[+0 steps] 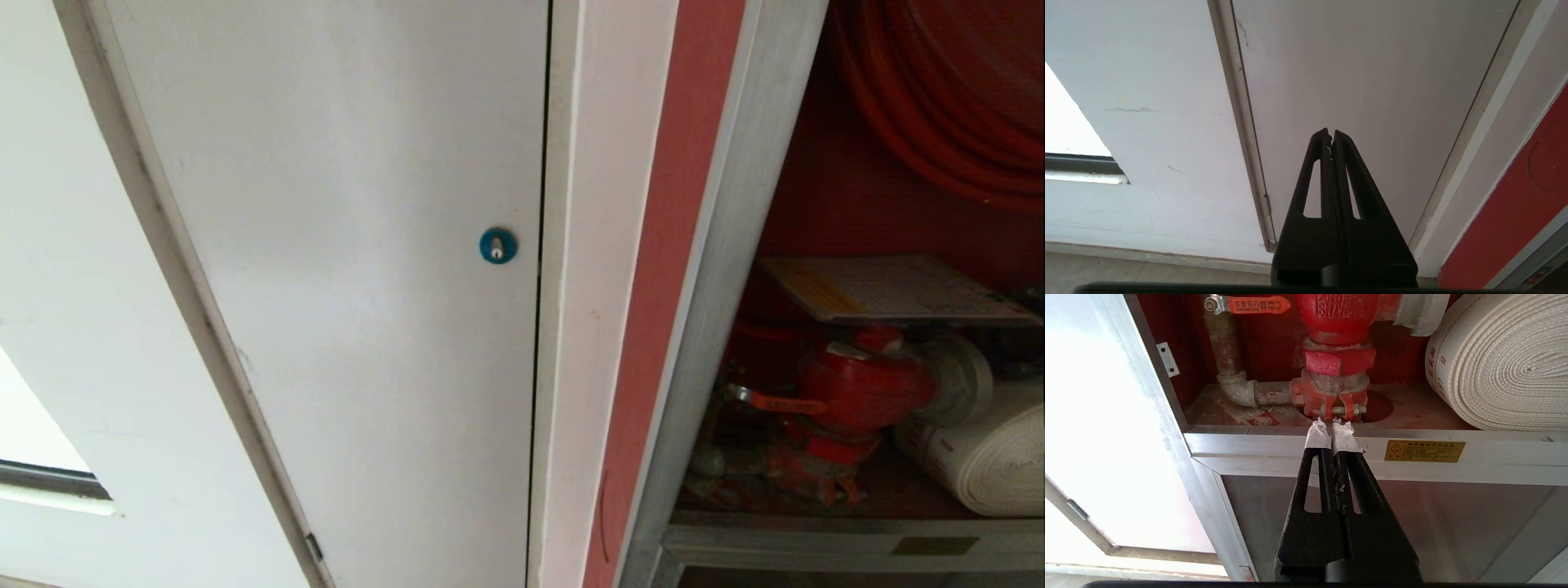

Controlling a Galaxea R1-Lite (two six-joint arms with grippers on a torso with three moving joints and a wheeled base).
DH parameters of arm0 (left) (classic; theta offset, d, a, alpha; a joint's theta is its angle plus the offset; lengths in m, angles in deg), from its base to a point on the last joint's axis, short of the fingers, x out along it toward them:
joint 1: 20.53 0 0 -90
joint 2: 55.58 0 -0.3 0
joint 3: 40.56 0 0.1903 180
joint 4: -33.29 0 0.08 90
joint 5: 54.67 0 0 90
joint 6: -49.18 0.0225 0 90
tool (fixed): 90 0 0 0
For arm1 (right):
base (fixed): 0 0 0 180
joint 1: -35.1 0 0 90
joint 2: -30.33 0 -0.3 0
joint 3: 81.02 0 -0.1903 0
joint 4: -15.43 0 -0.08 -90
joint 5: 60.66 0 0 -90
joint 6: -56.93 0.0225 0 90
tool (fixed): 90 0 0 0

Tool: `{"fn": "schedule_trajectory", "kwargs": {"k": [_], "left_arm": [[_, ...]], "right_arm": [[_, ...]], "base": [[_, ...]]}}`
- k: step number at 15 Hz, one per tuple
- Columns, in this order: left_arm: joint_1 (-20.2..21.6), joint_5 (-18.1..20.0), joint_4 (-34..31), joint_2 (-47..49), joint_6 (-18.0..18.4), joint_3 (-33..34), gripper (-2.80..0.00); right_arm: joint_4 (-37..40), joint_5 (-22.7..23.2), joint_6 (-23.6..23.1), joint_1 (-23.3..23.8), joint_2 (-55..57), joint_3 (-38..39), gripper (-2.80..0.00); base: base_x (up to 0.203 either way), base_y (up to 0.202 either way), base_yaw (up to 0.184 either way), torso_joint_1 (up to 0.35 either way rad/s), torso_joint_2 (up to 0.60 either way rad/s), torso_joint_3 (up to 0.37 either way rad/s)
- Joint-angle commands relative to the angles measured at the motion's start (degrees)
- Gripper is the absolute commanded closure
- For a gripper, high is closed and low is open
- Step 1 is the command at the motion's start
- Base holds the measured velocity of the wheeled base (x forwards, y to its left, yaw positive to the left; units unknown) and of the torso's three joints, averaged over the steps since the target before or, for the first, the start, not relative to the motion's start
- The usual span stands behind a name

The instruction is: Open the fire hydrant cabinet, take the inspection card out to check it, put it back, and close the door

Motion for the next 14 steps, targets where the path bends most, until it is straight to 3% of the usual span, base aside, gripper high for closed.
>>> {"fn": "schedule_trajectory", "kwargs": {"k": [1,14], "left_arm": [[0.00,-0.02,0.06,0.07,-0.02,0.01,0.00],[0.00,-0.02,0.06,0.07,-0.02,0.01,0.00]], "right_arm": [[-0.05,-0.02,0.02,-0.03,0.09,0.26,0.00],[-0.05,-0.01,0.02,-0.03,0.09,0.26,0.00]], "base": [[0.000,0.000,0.000,0.000,0.00,0.000],[0.000,0.000,0.000,0.000,0.00,0.000]]}}
